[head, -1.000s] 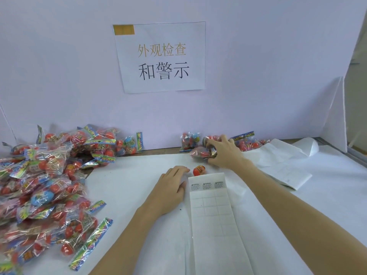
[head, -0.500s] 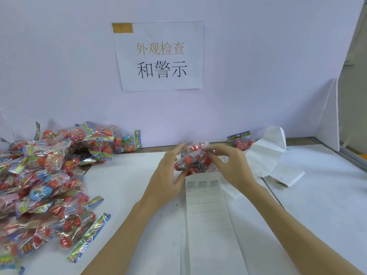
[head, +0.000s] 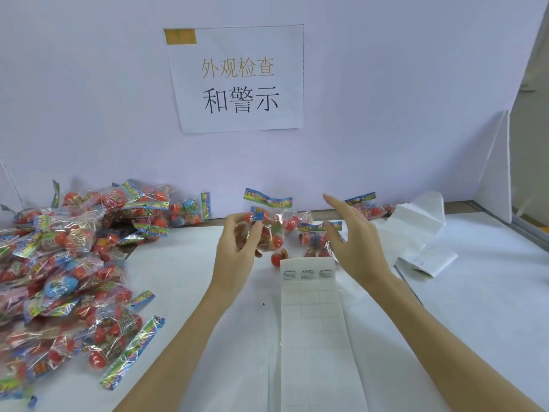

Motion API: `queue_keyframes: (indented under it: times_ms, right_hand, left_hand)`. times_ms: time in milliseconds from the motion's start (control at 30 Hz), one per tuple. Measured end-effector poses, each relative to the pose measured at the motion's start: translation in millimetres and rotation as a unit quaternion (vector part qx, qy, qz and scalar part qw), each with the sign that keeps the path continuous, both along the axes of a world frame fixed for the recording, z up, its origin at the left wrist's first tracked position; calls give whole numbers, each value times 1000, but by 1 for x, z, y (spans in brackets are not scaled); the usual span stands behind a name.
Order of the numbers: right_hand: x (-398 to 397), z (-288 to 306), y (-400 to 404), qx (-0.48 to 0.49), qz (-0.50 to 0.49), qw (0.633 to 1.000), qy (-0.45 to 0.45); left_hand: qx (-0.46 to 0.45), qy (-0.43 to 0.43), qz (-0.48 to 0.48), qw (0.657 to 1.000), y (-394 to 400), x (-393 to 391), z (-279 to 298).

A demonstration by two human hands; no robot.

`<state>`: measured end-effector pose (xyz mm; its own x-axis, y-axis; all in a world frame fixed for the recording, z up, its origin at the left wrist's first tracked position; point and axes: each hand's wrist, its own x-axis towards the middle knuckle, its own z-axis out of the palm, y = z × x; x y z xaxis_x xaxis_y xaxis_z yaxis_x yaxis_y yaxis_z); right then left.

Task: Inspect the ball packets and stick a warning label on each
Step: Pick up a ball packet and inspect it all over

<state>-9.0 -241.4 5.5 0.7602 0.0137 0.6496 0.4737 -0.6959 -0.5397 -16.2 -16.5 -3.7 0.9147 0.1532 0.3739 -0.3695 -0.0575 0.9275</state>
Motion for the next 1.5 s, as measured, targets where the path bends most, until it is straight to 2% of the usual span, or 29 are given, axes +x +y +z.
queue_keyframes:
  times_ms: [67,133,200,300,400,533,633,767,933,1033,1100,1167,1233,1300,1400,1500]
  right_hand:
    - [-10,7,10,71,59,996,19]
    - [-21,16,21,179,152,968,91]
    - [-27,23,28,233,196,944,127]
    - [-32,29,31,259,212,931,144]
    - [-32,30,29,312,175,922,148]
    - [-28,27,24,297,140,930,164]
    - [-27,24,23,275,132,937,170]
    - [-23,20,23,297,103,935,164]
    - [-20,21,24,345,133,912,180]
    - [-17,23,14,375,190,862,283]
    - [-17,23,11,371,234,834,334]
    - [-17,21,12,377,229,838,320]
    - [-17,20,12,364,198,863,289]
    - [-17,21,10,306,199,889,277]
    - [-22,23,11,217,212,909,286]
    - [-23,21,16,173,167,946,216]
  left_hand:
    - [11,-6,-38,999,-3,-7,6]
    - [27,-6,-85,996,-7,-15,11]
    - [49,-7,-128,991,-10,-22,15]
    - [64,1,-140,988,-13,-25,17]
    - [60,45,-115,990,-15,-25,19]
    - [27,81,-95,992,-16,-21,17]
    - [-26,110,-118,987,-13,-20,18]
    - [-48,128,-123,983,-13,-20,20]
    - [-59,121,-84,987,-15,-19,18]
    - [-98,100,-57,988,-14,-18,16]
    - [-107,98,-73,987,-15,-18,15]
    - [-85,101,-102,986,-16,-17,14]
    - [-69,109,-124,984,-17,-18,14]
    - [-64,105,-115,986,-18,-19,15]
    - [1,61,-67,996,-16,-20,14]
    - [45,54,-92,993,-15,-21,13]
